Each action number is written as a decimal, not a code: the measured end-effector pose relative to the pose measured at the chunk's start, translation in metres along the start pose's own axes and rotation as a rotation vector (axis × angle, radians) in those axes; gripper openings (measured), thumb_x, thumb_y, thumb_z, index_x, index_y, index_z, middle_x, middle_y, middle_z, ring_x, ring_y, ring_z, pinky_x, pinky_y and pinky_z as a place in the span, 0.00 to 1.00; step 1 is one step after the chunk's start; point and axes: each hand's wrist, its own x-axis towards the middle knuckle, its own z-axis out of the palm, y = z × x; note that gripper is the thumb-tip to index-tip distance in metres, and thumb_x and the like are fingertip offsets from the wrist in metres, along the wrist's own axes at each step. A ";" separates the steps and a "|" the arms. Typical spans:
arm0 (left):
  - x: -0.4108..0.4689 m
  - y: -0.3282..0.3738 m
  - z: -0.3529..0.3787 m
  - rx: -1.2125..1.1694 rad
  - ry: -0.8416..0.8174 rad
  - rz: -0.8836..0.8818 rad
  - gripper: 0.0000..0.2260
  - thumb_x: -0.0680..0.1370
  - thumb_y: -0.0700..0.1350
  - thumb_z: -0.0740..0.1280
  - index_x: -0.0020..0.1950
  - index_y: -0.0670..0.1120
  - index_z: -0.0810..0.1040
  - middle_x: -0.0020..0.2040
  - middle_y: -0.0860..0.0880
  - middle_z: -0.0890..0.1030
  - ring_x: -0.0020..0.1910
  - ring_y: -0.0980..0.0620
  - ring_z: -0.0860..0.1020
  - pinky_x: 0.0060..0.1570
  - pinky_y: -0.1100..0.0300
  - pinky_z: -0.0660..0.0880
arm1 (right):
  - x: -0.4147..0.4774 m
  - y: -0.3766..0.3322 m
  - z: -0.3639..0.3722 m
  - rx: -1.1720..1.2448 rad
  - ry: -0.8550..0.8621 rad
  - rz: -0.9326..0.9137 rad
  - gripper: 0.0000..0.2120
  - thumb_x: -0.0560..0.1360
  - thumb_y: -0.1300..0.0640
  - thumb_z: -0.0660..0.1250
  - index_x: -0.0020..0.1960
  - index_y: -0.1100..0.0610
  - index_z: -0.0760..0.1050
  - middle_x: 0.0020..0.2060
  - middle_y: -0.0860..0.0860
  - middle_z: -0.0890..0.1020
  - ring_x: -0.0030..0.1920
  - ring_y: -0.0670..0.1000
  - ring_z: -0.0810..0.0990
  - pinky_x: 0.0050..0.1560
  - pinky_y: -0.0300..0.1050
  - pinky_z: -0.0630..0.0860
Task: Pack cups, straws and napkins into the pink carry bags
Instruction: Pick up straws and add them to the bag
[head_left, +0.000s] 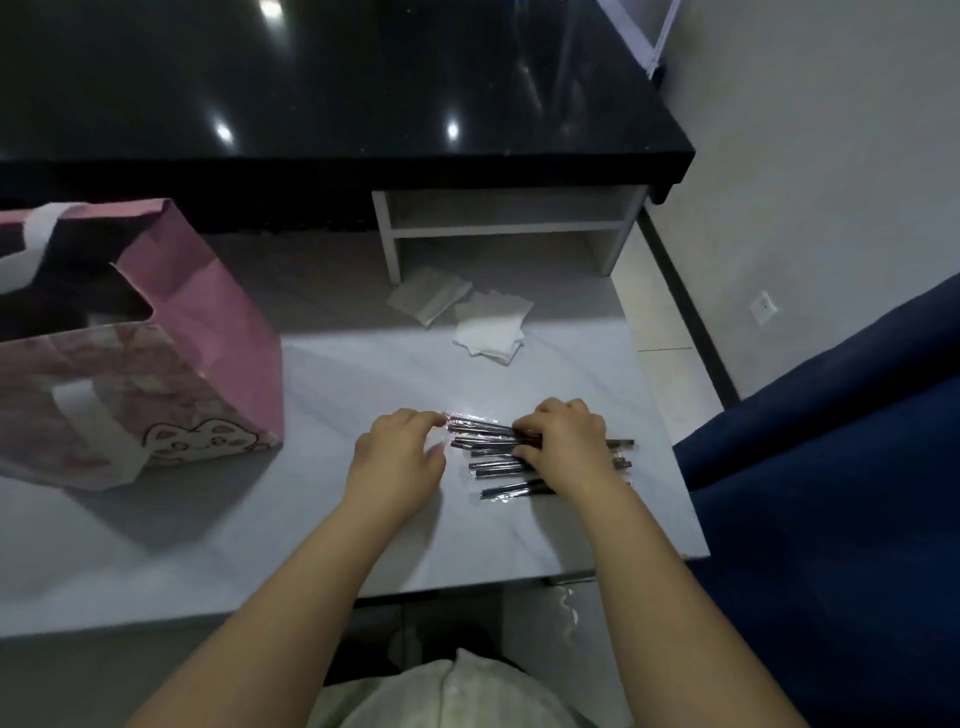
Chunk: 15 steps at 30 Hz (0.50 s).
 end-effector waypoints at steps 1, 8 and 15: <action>-0.001 -0.002 0.000 -0.005 0.005 -0.020 0.15 0.78 0.48 0.64 0.65 0.53 0.76 0.62 0.51 0.77 0.62 0.47 0.73 0.58 0.54 0.70 | 0.005 0.000 0.003 0.008 0.001 0.003 0.13 0.74 0.47 0.69 0.58 0.45 0.79 0.55 0.46 0.77 0.59 0.54 0.69 0.55 0.50 0.63; -0.007 -0.003 0.001 -0.057 0.040 -0.068 0.14 0.78 0.47 0.65 0.64 0.51 0.76 0.61 0.51 0.78 0.60 0.48 0.74 0.58 0.53 0.71 | 0.012 0.010 0.009 0.140 0.079 -0.040 0.05 0.77 0.53 0.66 0.48 0.49 0.82 0.46 0.46 0.81 0.52 0.53 0.73 0.51 0.48 0.65; -0.006 -0.001 -0.002 -0.090 0.050 -0.067 0.15 0.78 0.45 0.65 0.65 0.52 0.76 0.61 0.51 0.77 0.61 0.49 0.73 0.61 0.53 0.70 | 0.012 0.014 0.002 0.137 0.107 -0.048 0.07 0.79 0.55 0.64 0.50 0.53 0.81 0.45 0.48 0.83 0.50 0.54 0.76 0.53 0.50 0.69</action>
